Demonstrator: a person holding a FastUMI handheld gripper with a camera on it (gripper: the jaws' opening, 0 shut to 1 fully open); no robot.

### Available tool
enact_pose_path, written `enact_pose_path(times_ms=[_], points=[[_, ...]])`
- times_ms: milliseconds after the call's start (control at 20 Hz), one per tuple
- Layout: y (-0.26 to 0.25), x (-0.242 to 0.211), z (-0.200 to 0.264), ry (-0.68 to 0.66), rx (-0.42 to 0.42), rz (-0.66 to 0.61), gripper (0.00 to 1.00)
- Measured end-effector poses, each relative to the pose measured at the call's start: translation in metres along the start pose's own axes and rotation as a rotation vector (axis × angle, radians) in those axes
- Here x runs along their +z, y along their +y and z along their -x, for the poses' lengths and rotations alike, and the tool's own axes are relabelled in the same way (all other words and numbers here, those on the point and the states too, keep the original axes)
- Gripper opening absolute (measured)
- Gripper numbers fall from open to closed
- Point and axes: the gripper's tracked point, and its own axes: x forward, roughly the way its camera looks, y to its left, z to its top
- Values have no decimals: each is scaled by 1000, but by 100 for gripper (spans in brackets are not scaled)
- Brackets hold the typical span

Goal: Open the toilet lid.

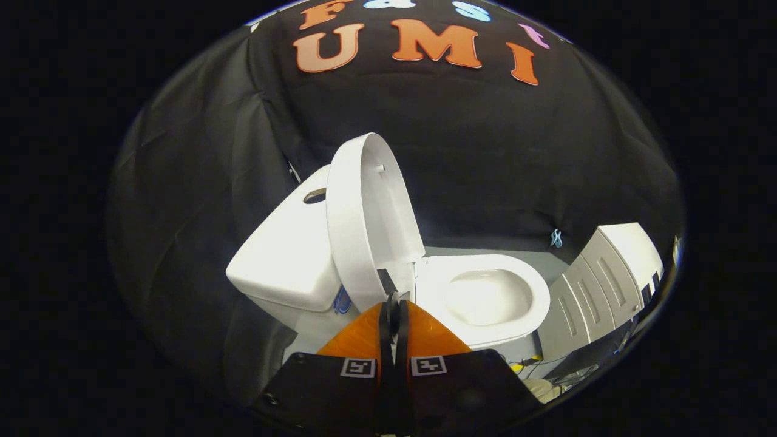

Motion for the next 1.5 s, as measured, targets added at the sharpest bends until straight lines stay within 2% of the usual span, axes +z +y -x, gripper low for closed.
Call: enact_pose_path(times_ms=[400, 500, 600, 650, 800, 900, 1050, 1150, 1350, 1500], points=[[-5, 2, -2, -24, -7, 8, 8], [1, -1, 0, -27, 36, 3, 9], [1, 9, 5, -57, 45, 17, 22], [-3, 18, 8, -89, 28, 25, 37], [-15, 39, 25, -148, 19, 49, 58], [-37, 62, 33, -216, -27, 52, 71], [-75, 95, 52, -298, -86, 39, 99], [-99, 112, 64, -323, -94, 9, 99], [-156, 143, 91, -397, -178, 21, 99], [-187, 158, 106, -432, -189, -2, 99]])
